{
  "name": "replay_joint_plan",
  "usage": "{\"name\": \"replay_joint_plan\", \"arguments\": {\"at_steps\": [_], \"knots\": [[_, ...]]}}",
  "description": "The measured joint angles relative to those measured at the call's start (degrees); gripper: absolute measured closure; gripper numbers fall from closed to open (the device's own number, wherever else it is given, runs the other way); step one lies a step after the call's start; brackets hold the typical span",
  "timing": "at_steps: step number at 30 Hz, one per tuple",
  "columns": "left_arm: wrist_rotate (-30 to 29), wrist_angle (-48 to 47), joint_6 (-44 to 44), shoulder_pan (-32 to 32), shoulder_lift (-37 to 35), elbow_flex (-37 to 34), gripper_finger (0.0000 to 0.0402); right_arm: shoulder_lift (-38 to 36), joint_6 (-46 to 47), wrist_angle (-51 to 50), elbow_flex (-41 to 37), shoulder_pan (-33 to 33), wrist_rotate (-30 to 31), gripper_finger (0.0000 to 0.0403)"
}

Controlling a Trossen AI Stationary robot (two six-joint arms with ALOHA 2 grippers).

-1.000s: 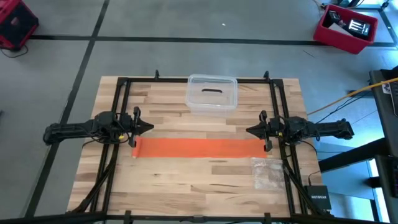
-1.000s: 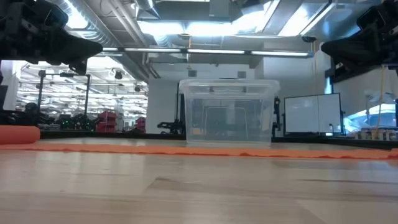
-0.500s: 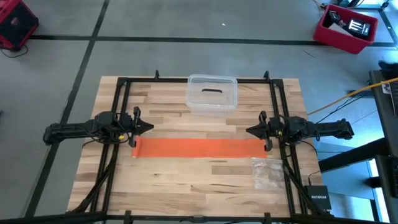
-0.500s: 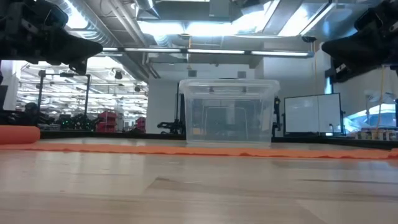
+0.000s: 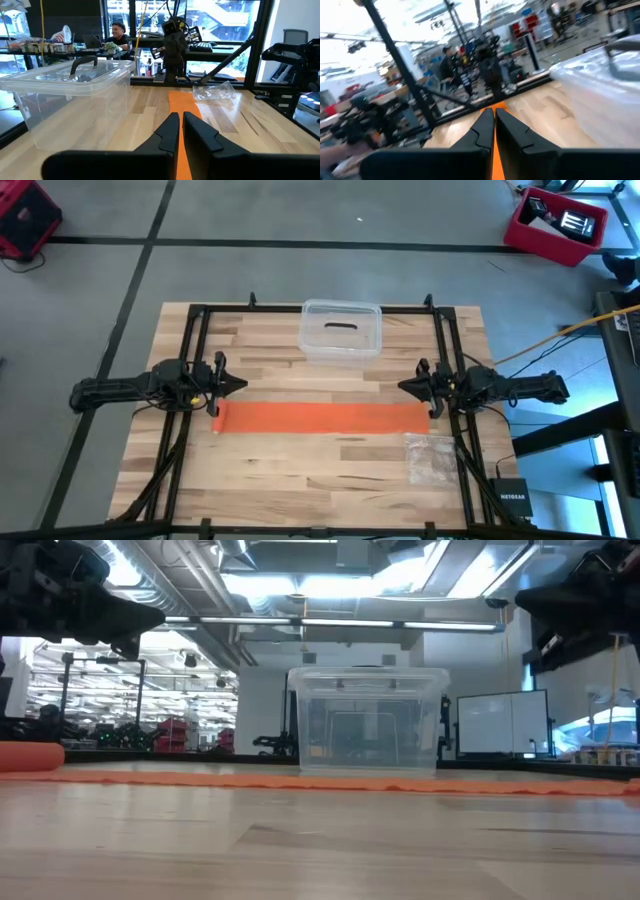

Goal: Roll bandage
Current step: Roll the orange bandage

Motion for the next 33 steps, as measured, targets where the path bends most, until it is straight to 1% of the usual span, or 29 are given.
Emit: {"name": "replay_joint_plan", "arguments": {"at_steps": [3,5,6,9,12,16,21,24,27,30,33], "knots": [[0.0,0.3,0.0,0.0,0.0,0.0,0.0384,0.1,0.0,2.5,0.0,0.0,3.8,0.0384],[0.1,1.8,-0.4,0.0,0.0,0.0,0.0384,1.7,-0.1,5.3,0.0,0.0,5.4,0.0384],[0.1,3.1,-2.0,0.0,0.0,0.0,0.0384,3.0,-0.2,6.5,0.0,0.0,6.0,0.0384],[0.0,5.1,-11.1,0.0,-0.1,0.0,0.0384,8.6,-2.4,12.2,0.0,0.0,7.4,0.0384],[-0.2,7.7,-16.4,0.0,0.0,0.0,0.0384,16.7,-5.6,16.7,1.0,0.0,8.8,0.0384],[-0.3,9.5,-19.8,0.0,0.0,0.1,0.0384,30.4,-12.7,21.8,7.6,0.0,8.5,0.0384],[-0.4,8.3,-19.6,0.0,0.0,2.0,0.0394,51.3,-20.6,21.8,19.3,0.0,5.0,0.0384],[-1.7,3.6,-20.4,0.1,0.5,6.0,0.0399,64.2,-23.8,22.1,27.3,0.0,2.8,0.0384],[-2.0,-4.0,-18.7,0.3,1.7,13.0,0.0399,76.3,-25.5,21.8,35.5,0.0,0.9,0.0384],[-1.9,-12.5,-16.6,0.3,4.8,19.0,0.04,87.2,-25.8,22.1,44.2,0.0,-1.3,0.0384],[-1.9,-17.7,-15.7,0.2,8.8,23.5,0.04,97.5,-25.7,21.9,52.3,0.0,-3.2,0.0384]]}}
